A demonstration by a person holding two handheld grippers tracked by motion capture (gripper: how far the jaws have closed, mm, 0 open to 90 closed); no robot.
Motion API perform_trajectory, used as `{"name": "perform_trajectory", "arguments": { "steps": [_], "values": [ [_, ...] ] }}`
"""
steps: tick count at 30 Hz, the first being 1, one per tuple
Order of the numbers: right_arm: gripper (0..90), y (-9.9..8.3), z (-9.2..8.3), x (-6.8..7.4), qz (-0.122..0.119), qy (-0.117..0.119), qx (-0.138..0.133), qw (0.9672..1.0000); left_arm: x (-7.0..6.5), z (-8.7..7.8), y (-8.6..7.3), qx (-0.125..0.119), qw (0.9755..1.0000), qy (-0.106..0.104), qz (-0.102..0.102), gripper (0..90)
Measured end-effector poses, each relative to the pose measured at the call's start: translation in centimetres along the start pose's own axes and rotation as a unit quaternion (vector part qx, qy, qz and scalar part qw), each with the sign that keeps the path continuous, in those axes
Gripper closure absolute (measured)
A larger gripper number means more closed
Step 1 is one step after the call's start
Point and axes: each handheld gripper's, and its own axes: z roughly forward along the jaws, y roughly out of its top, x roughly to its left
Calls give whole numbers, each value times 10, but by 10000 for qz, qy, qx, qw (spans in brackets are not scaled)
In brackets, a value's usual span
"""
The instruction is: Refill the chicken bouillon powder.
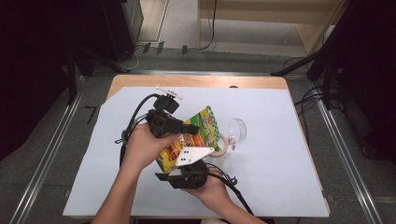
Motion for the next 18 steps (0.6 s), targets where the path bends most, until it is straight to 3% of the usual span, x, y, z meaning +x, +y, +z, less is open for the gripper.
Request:
{"name": "perform_trajectory", "arguments": {
  "steps": [7,10,14,18],
  "values": [
    [658,0,0,-1,-77,-56,-3,10000,7,-4,-2,-122,9999,92,51,859],
    [657,0,0,0,-33,31,32,10000,9,-4,-3,-76,9997,208,42,861],
    [665,1,0,-1,-89,-3,14,10000,10,-4,-3,-124,9998,168,-39,859],
    [673,2,-1,-3,51,0,10,10000,8,3,7,58,9999,99,-90,846]
  ]
}}
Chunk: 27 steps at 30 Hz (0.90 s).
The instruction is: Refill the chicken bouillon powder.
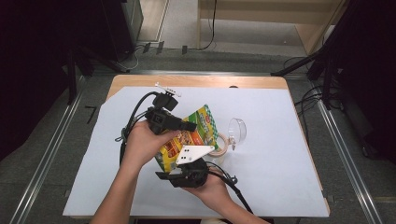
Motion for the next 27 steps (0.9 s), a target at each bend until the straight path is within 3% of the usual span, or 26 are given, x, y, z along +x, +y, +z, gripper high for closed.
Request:
{"name": "perform_trajectory", "arguments": {
  "steps": [3,9,20,27],
  "values": [
    [668,2,-2,-5,83,36,5,10000,-1,3,6,67,10000,56,23,842],
    [649,5,-2,-9,99,25,75,9999,5,5,12,152,9999,-41,-43,840],
    [678,6,-1,-6,60,-13,4,10000,1,2,10,90,10000,16,39,834],
    [680,5,-2,-6,76,-31,17,10000,4,4,9,80,9999,-65,-9,829]
  ]
}}
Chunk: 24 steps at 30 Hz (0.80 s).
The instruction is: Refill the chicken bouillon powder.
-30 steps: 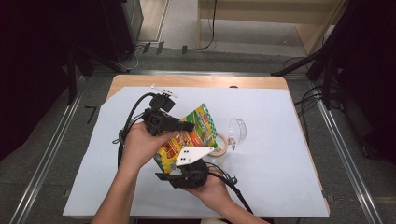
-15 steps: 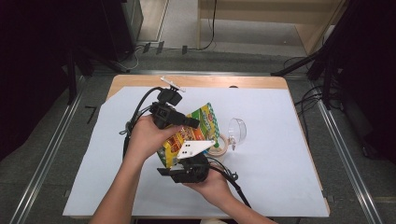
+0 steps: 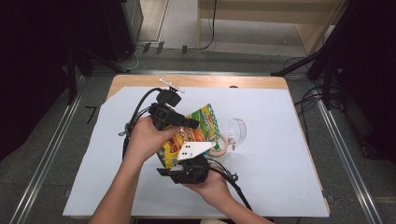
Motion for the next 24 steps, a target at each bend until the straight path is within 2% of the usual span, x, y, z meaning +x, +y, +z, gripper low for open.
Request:
{"name": "perform_trajectory", "arguments": {
  "steps": [6,7,12,24],
  "values": [
    [682,-1,-1,-2,13,-12,12,10000,2,2,0,-8,10000,-74,-37,812],
    [683,-1,-1,-2,30,-24,8,10000,3,2,0,-47,9999,-145,-72,808],
    [684,-1,0,-2,36,-31,-58,10000,-4,-1,-1,-50,10000,-44,-9,808],
    [687,-2,2,2,52,21,-9,10000,-22,-4,-4,-26,9998,186,100,823]
  ]
}}
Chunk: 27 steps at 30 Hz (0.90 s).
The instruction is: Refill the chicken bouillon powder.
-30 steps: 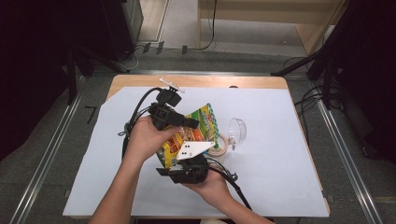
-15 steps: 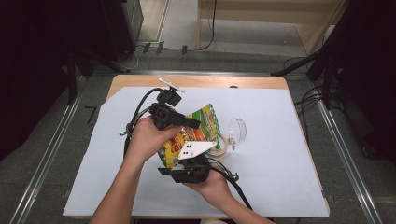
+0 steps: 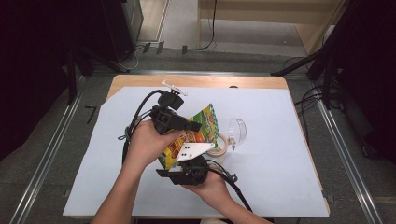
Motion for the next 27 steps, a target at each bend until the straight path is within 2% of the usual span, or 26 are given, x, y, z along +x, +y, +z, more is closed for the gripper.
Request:
{"name": "perform_trajectory", "arguments": {
  "steps": [8,10,13,15,18,27],
  "values": [
    [694,-1,0,-1,65,31,23,10000,-4,0,-1,18,9999,87,54,824],
    [692,1,0,0,91,123,-14,9999,-3,-1,0,21,9999,97,34,827],
    [692,2,0,0,118,129,-9,9998,-1,0,2,59,10000,62,29,828],
    [691,3,1,-1,121,120,25,9999,6,0,2,32,9999,-68,-84,828],
    [690,4,2,-1,108,113,59,9999,11,-1,0,32,9998,-142,-125,828],
    [688,4,2,0,48,124,120,9998,13,-1,-1,2,9997,-176,-169,827]
  ]
}}
